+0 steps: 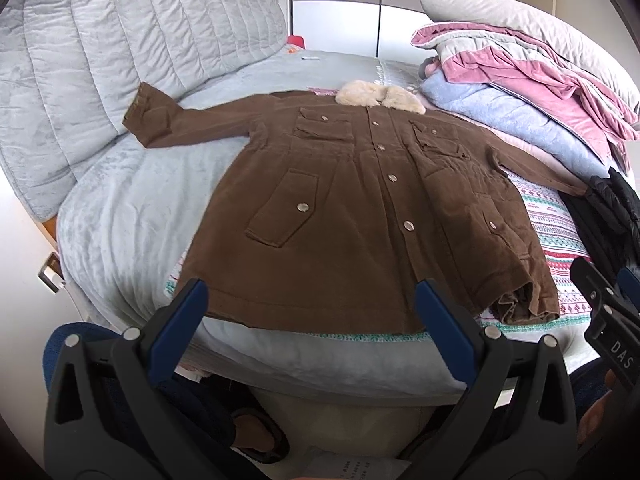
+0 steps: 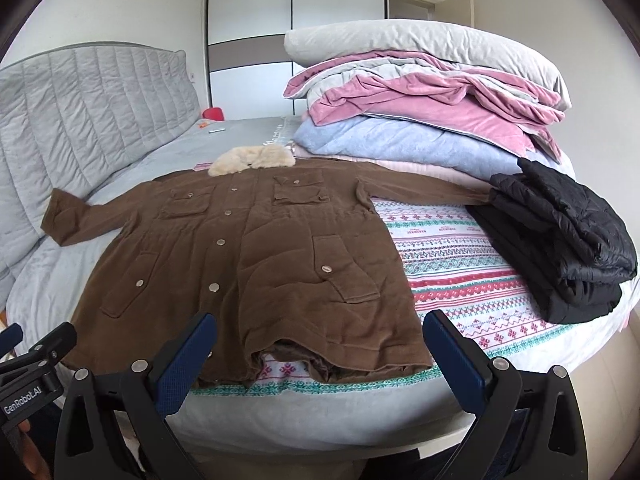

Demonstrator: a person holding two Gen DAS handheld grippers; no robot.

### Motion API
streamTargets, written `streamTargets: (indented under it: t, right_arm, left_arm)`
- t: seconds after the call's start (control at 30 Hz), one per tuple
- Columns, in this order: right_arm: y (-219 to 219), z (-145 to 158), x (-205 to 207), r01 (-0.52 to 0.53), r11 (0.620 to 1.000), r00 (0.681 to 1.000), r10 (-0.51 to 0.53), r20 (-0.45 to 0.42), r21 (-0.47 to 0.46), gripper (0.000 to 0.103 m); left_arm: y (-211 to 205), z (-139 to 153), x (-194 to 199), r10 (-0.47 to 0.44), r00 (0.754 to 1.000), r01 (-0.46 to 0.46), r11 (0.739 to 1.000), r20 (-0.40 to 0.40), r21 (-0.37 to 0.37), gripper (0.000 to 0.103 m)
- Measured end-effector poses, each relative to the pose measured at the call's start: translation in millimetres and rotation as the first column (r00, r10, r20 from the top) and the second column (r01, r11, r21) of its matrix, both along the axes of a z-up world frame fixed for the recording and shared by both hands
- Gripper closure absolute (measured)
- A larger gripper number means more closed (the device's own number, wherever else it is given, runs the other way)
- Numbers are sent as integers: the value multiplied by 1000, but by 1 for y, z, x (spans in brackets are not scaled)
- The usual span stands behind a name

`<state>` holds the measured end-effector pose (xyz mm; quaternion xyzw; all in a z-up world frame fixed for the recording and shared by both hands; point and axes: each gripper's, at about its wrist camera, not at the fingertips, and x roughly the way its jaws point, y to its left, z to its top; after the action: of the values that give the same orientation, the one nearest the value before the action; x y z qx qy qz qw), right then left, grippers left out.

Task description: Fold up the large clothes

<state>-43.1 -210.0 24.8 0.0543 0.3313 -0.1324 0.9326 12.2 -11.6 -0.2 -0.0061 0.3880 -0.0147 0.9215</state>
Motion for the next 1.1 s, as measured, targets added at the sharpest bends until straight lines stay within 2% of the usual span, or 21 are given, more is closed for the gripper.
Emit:
streamTargets:
  t: [0.3, 0.57, 0.63, 0.7, 0.77, 0.83, 0.9, 1.0, 1.07, 1.1]
  right_arm:
    - [4, -3, 5, 2, 998, 1000, -3, -11, -63, 0]
    - [-1, -4, 4, -2, 999, 1000, 3, 25, -49, 0]
    - [-6, -16, 7, -45, 999, 997, 47, 61, -28, 0]
    - [-16, -30, 11, -110, 994, 993, 109, 44, 18, 0]
    - [-35, -34, 6, -52, 997, 995, 47, 83, 54, 0]
    - [-52, -34, 5, -35, 995, 995, 26, 97, 96, 0]
    - [-67, -36, 8, -35, 991, 997, 25, 73, 130, 0]
    - [-91, -50, 17, -10, 985, 1000, 5, 28, 170, 0]
    - [-111, -70, 22, 24, 967, 1000, -18, -24, 252, 0]
    - [-121, -77, 23, 42, 955, 999, -31, -42, 292, 0]
  left_arm:
    - [4, -11, 6, 6, 999, -8, 1000, -52, -28, 0]
    - [10, -14, 9, 10, 998, -12, 999, -57, -35, 0]
    - [17, -17, 13, 2, 998, -5, 999, -63, -50, 0]
    - [32, -22, 17, 21, 999, -24, 998, -48, -53, 0]
    - [51, -29, 21, 77, 996, -79, 996, -43, -45, 0]
    - [77, -37, 27, 121, 991, -127, 987, -61, -97, 0]
    - [94, -42, 30, 140, 988, -149, 979, -72, -136, 0]
    - [119, -53, 36, 186, 980, -196, 968, -78, -158, 0]
    - [129, -63, 40, 202, 974, -219, 958, -106, -187, 3]
    - [134, -70, 44, 202, 971, -225, 951, -125, -214, 7]
